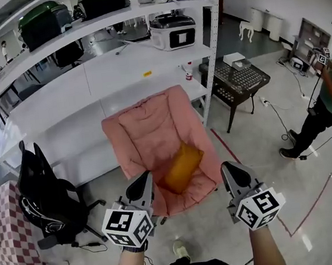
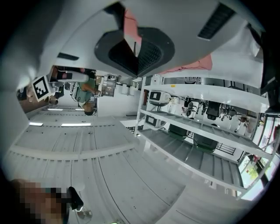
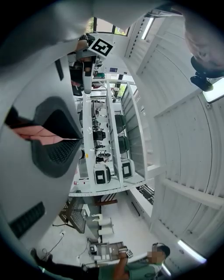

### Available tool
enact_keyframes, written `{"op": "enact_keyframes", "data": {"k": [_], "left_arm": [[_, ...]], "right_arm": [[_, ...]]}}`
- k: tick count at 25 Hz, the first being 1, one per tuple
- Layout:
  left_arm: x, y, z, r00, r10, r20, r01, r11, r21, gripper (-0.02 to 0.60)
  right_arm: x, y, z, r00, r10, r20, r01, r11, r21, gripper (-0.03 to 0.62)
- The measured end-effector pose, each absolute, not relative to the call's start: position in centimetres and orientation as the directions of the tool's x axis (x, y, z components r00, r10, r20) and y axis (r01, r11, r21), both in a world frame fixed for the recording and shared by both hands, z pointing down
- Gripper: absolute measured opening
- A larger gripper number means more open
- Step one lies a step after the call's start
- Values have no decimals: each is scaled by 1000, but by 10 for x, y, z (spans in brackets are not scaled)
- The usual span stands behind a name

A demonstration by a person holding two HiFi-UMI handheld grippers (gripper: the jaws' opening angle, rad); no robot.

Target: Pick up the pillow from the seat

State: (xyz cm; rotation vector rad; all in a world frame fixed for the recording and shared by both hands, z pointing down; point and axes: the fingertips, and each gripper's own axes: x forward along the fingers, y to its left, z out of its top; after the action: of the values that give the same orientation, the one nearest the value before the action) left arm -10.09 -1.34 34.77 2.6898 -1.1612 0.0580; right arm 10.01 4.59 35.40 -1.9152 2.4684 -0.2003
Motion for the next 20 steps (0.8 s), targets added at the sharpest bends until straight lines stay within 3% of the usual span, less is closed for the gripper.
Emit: {"op": "enact_keyframes", "data": {"k": [20], "left_arm": [[-80,-135,386,712,-693,116,-698,-679,229,6]], "right_arm": [[96,-99,433,-349,-914,208,-937,338,-85,5]]}}
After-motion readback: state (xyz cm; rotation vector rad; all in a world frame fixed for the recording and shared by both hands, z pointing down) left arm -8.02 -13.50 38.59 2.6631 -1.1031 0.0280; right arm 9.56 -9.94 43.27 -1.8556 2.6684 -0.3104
